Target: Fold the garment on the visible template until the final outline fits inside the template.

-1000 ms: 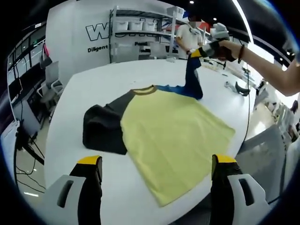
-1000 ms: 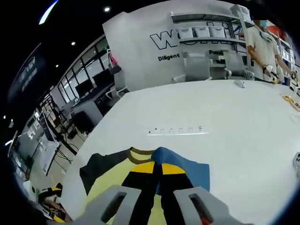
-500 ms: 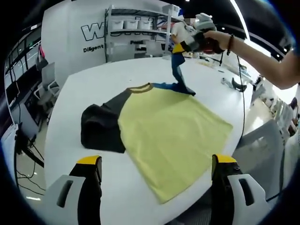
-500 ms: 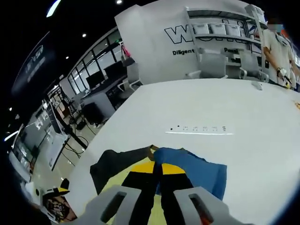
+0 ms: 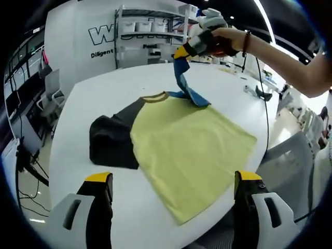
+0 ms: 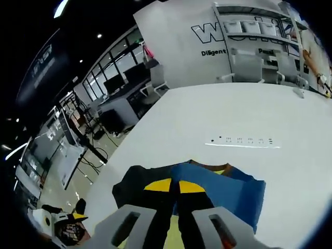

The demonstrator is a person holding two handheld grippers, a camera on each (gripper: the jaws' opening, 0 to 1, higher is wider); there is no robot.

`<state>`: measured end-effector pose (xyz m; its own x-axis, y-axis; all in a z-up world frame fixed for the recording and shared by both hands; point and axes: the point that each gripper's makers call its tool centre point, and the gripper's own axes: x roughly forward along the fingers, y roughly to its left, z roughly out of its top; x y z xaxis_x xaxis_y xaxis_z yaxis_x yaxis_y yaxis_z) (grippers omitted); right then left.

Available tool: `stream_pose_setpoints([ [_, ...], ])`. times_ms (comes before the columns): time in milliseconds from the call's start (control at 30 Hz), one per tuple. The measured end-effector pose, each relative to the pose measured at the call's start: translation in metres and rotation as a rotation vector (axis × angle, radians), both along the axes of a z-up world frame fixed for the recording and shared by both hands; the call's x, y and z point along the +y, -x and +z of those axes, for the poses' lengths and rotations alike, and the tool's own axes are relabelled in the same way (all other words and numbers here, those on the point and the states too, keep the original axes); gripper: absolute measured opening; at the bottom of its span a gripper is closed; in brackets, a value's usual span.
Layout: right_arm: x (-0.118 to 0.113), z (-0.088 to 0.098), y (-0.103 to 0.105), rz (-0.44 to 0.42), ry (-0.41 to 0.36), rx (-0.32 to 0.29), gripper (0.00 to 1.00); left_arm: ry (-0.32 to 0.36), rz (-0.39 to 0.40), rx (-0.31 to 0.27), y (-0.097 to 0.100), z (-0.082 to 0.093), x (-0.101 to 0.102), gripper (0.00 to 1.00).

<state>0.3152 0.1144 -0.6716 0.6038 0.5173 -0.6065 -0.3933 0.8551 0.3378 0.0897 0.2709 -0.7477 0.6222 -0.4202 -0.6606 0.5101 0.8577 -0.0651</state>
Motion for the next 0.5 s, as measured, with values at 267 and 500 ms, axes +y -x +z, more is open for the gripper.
stream_pose_setpoints([
  [267, 0.042, -0.044, 0.004, 0.1, 0.043, 0.105, 0.0, -0.01, -0.014, -0.004, -0.003, -0.002, 0.001, 0.99],
  [500, 0.063, -0.079, 0.004, 0.166, 0.068, 0.173, 0.0, -0.027, 0.009, 0.001, -0.001, -0.006, 0.014, 0.99],
])
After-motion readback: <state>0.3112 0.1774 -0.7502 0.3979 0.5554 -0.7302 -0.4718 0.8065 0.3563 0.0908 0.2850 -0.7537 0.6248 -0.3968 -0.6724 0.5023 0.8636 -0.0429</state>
